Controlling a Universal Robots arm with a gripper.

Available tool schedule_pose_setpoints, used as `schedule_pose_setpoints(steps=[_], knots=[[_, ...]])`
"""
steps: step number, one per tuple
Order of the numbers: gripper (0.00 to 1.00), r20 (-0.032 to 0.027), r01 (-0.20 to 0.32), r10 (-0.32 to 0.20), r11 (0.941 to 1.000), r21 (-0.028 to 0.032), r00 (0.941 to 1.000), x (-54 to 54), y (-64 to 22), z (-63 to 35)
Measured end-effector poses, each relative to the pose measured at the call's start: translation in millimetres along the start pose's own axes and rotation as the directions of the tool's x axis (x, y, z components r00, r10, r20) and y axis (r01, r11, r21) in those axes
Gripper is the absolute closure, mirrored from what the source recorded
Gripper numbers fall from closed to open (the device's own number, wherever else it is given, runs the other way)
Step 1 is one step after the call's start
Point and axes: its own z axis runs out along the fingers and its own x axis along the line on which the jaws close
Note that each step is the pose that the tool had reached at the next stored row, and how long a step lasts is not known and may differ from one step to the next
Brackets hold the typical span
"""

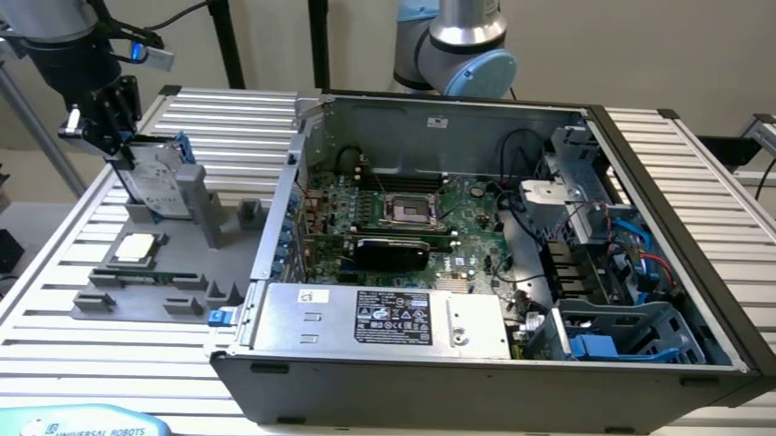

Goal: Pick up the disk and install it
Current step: 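Pick up the disk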

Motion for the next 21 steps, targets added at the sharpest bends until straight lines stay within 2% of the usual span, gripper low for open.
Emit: schedule_pose_setpoints(steps=[6, 10, 16, 21], knots=[[0.67, 0.0002, 0.0, 0.0, 1.0, 0.0001, 1.0, 0.0, 0.0, -0.7], [0.67, 0.0006, 0.0, 0.0, 1.0, 0.0, 1.0, -0.1, -0.3, -4.4], [0.67, 0.0012, 0.0, 0.0, 1.0, 0.0, 1.0, -0.3, -0.9, -15.1], [0.67, 0.0014, 0.0, 0.0, 1.0, 0.0, 1.0, -0.7, -1.6, -30.6]])
